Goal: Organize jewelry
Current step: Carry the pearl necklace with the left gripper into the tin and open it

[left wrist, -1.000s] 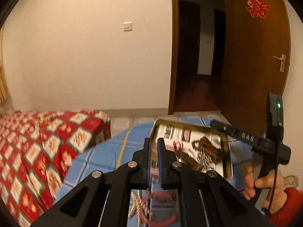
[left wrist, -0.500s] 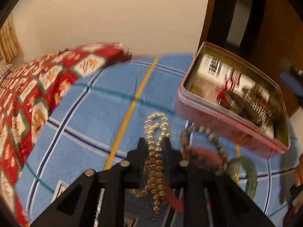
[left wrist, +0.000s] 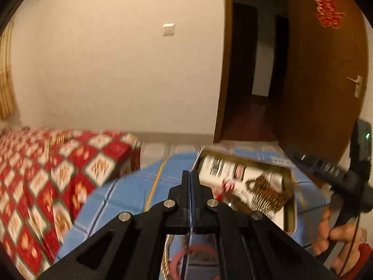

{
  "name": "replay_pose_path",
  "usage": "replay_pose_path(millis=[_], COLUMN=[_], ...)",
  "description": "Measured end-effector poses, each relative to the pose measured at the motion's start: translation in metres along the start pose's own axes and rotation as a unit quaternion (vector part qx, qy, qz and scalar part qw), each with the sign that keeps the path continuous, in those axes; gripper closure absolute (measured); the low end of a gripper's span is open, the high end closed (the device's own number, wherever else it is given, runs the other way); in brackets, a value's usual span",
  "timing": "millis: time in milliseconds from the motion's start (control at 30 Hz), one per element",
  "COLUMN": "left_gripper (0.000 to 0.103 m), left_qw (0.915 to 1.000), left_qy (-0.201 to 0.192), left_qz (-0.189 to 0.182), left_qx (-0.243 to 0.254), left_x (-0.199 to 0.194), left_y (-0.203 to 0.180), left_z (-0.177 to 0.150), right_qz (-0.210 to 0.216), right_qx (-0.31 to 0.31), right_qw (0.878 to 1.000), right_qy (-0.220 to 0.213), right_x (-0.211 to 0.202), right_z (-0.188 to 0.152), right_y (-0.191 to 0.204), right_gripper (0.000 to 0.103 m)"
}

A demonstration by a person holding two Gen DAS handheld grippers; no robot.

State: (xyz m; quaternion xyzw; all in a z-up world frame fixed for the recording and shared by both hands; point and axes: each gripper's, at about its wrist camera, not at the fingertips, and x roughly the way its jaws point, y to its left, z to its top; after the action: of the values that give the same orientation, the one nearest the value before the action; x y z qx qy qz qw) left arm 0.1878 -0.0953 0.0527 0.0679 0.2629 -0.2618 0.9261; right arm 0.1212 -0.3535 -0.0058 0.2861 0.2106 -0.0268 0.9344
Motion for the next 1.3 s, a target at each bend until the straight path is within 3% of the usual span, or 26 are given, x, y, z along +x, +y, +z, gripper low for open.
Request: replay_pose_path(millis=[67, 167, 233, 367, 433, 467, 500, 567, 633, 667, 700, 767, 833, 867, 1033, 1200, 1300], left_gripper=[0.103, 0.103, 0.102, 0.095, 0.076, 0.055, 0.044, 0.041, 0.041, 0.048, 0.064, 0.09, 0.09, 0.098, 0.097, 0.097, 0.097], left_qw=[1.0, 0.9977, 0.9934, 0.9804, 0.9773, 0.9767, 0.9774, 0.9799, 0.9804, 0.9798, 0.9804, 0.9805, 0.9805, 0.9825, 0.9935, 0.9985, 0.9982], left_qy=[0.006, 0.062, 0.102, 0.182, 0.197, 0.201, 0.198, 0.186, 0.182, 0.184, 0.18, 0.184, 0.186, 0.175, 0.087, 0.043, 0.039], left_qz=[0.004, 0.026, 0.051, 0.05, 0.044, 0.04, 0.039, 0.041, 0.048, 0.053, 0.063, 0.047, 0.041, 0.043, 0.022, -0.022, -0.043], left_qx=[0.003, 0.005, -0.006, -0.055, -0.062, -0.064, -0.064, -0.058, -0.057, -0.058, -0.049, -0.051, -0.048, -0.046, -0.07, -0.026, -0.012], left_x=[0.002, 0.02, 0.034, 0.062, 0.068, 0.07, 0.069, 0.069, 0.072, 0.075, 0.076, 0.076, 0.076, 0.072, 0.035, 0.023, 0.034], left_y=[-0.002, 0.007, 0.017, 0.036, 0.037, 0.036, 0.035, 0.034, 0.036, 0.037, 0.037, 0.039, 0.042, 0.041, 0.04, 0.011, -0.008], left_z=[0.008, 0.0, -0.018, -0.066, -0.081, -0.087, -0.09, -0.093, -0.097, -0.099, -0.099, -0.095, -0.092, -0.088, -0.055, -0.017, -0.004], right_qz=[0.0, 0.007, 0.008, 0.015, 0.015, 0.015, 0.015, 0.016, 0.015, 0.015, 0.015, 0.013, 0.013, 0.012, 0.012, 0.012, 0.011], right_qx=[0.001, 0.004, 0.004, 0.014, 0.017, 0.019, 0.019, 0.02, 0.019, 0.019, 0.018, 0.019, 0.022, 0.023, 0.025, 0.026, 0.023], right_qw=[1.0, 1.0, 1.0, 1.0, 1.0, 1.0, 1.0, 1.0, 1.0, 1.0, 1.0, 1.0, 1.0, 1.0, 1.0, 1.0, 1.0], right_qy=[0.002, 0.007, 0.006, 0.001, 0.0, 0.0, 0.001, 0.004, 0.006, 0.006, 0.005, 0.004, 0.003, 0.003, 0.002, 0.0, 0.0], right_x=[0.001, 0.002, 0.0, -0.004, -0.005, -0.004, -0.004, -0.002, -0.001, -0.001, -0.002, -0.002, -0.002, -0.002, -0.003, -0.004, -0.003], right_z=[0.0, 0.001, 0.001, 0.004, 0.004, 0.004, 0.004, 0.003, 0.003, 0.002, 0.003, 0.003, 0.003, 0.003, 0.004, 0.004, 0.003], right_y=[-0.001, 0.0, 0.001, -0.002, -0.003, -0.003, -0.003, -0.003, -0.002, -0.002, -0.002, -0.003, -0.004, -0.004, -0.005, -0.005, -0.004], right_gripper=[0.052, 0.052, 0.052, 0.052, 0.051, 0.051, 0.051, 0.051, 0.051, 0.051, 0.051, 0.051, 0.051, 0.051, 0.051, 0.051, 0.051])
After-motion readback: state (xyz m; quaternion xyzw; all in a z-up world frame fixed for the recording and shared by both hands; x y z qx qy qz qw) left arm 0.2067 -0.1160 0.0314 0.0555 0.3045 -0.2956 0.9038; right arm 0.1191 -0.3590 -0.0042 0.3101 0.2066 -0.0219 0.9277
